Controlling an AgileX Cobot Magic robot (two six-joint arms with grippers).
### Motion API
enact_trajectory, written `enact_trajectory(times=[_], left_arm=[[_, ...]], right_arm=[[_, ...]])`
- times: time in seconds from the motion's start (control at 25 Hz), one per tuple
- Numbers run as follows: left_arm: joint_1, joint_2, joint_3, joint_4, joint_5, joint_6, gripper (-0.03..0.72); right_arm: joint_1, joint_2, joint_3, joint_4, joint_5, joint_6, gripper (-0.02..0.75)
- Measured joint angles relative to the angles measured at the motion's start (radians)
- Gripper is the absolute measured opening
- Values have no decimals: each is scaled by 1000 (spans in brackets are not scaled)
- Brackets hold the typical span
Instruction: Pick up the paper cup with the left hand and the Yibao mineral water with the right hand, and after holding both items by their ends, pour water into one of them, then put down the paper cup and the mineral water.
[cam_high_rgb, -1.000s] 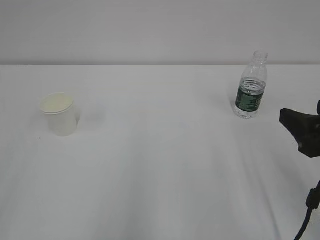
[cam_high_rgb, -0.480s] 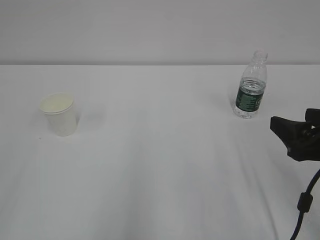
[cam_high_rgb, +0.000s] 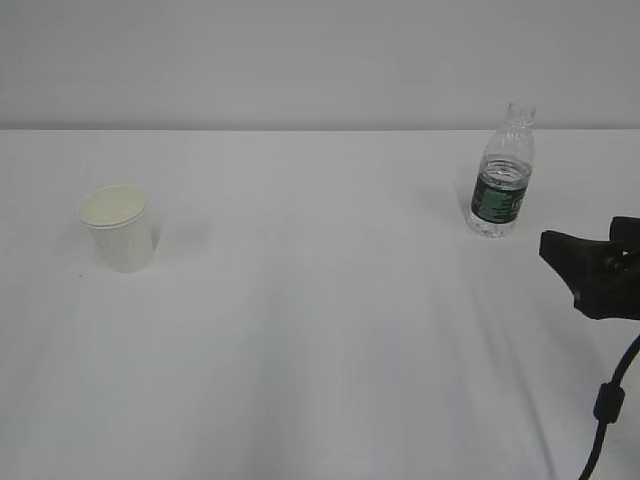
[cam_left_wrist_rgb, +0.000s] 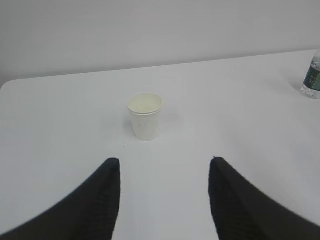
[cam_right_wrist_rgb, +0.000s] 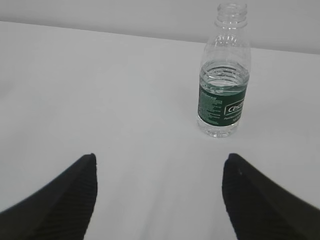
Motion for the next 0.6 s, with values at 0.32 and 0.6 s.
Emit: enact_trajectory(times=[0.32, 0.6], left_arm=[[0, 0, 0, -18, -7, 0, 403], [0, 0, 2, -50, -90, 0, 403]], right_arm=[[0, 1, 0, -2, 0, -23, 589], [0, 1, 0, -3, 0, -47, 589]])
